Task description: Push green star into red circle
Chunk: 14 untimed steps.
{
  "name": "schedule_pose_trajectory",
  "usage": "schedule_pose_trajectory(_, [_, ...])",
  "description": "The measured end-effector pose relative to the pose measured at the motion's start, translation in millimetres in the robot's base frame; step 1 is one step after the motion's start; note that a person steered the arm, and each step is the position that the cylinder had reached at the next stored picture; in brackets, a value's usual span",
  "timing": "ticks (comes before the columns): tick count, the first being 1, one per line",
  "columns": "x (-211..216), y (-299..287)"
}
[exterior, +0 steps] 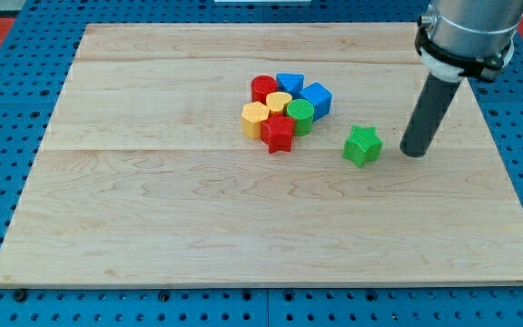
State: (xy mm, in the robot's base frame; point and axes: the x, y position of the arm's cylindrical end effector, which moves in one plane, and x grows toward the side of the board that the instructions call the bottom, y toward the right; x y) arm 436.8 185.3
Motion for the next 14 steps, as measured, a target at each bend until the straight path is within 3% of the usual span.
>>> schedule_pose_trajectory(1, [-11, -29])
schedule_pose_trajectory(3, [33, -120])
schedule_pose_trajectory(4, [60, -105])
schedule_pose_trajectory(5, [60, -148])
schedule_pose_trajectory(6, [53, -232])
schedule_pose_trajectory(8, [74, -243])
schedule_pose_trajectory(9, [72, -296])
schedule_pose_trajectory(10, [58, -335])
schedule_pose_trajectory(12, [3, -274])
schedule_pose_trajectory(14, [-34, -291])
